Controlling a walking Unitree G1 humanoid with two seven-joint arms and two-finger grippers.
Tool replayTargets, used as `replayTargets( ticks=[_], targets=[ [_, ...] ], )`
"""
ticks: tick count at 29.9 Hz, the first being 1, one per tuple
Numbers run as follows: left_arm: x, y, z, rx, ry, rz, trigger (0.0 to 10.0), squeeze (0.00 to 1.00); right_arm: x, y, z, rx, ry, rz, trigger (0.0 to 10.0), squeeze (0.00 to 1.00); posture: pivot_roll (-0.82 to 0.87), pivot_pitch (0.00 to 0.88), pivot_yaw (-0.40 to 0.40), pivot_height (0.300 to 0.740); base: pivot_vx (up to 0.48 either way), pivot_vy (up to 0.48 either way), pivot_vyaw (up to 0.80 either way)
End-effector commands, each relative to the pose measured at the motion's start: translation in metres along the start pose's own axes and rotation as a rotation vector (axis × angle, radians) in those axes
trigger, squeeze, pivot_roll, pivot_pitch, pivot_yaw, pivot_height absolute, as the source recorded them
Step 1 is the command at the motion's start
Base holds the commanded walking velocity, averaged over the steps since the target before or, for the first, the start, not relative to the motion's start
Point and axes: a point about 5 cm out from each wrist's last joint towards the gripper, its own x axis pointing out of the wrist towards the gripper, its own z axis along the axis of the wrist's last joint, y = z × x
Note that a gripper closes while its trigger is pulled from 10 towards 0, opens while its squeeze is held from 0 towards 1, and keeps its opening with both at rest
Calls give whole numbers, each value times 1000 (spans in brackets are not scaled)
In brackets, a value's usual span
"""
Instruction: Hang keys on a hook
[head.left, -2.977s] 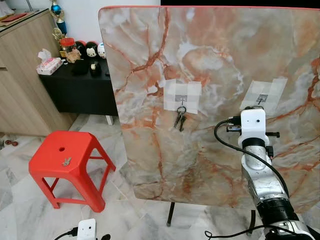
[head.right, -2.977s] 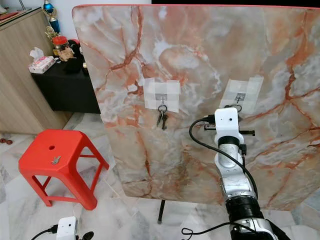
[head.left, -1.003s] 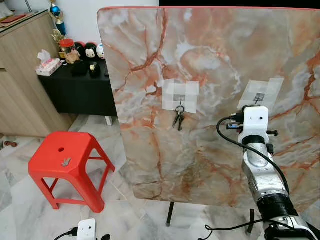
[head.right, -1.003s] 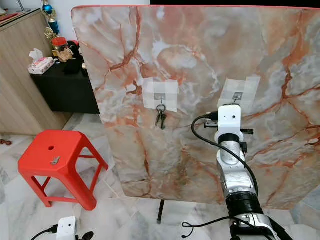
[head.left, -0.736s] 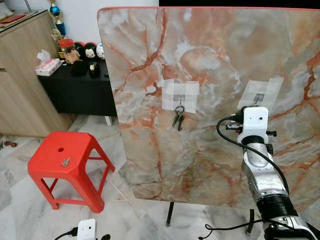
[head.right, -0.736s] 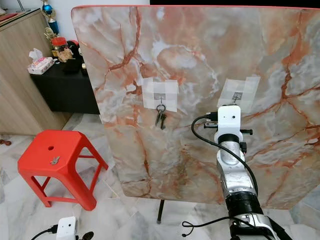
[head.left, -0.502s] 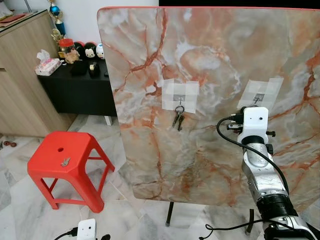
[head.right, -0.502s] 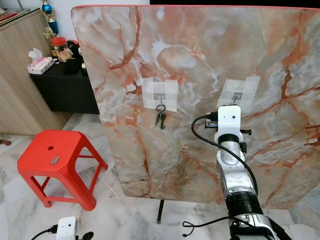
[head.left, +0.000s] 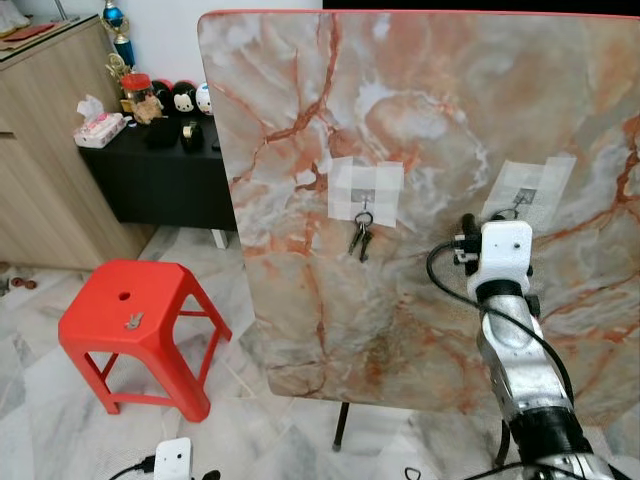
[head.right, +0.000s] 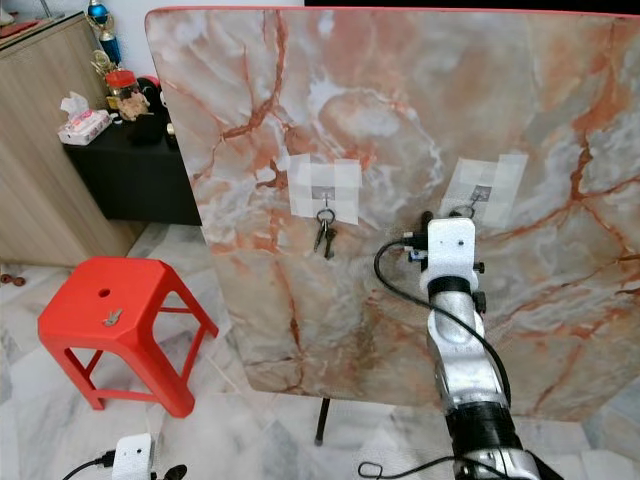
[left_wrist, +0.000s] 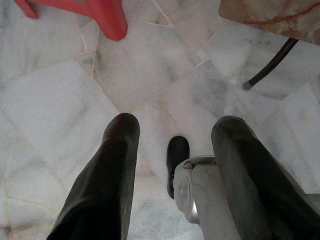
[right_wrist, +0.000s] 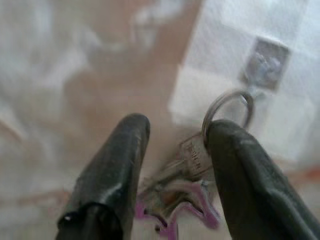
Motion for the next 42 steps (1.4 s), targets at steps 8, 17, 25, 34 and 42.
replayTargets(
  ticks=[8, 17, 25, 34, 42],
  targets=[
    [-2, 4, -6, 1, 21, 3, 10000, 0, -26, -6, -28, 13, 119, 14, 10000, 0, 81, 0, 3, 740, 0, 0, 0],
    [-1, 4, -5, 19, 26, 1, 10000, 0, -62, 2, -120, 150, 581, 19, 10000, 0, 59, 0, 6, 740, 0, 0, 0],
    [-1, 4, -5, 10, 25, 10, 10000, 0, -118, 5, -169, 212, 910, 14, 10000, 0, 79, 0, 6, 740, 0, 0, 0],
    [-2, 11, -5, 29, 33, 16, 10000, 0, -179, 19, -196, 172, 1152, 50, 10000, 0, 86, 0, 30, 740, 0, 0, 0],
    [-4, 14, -10, 39, 44, 21, 10000, 0, -197, 24, -201, 182, 1199, 118, 10000, 0, 67, 0, 34, 740, 0, 0, 0]
  ],
)
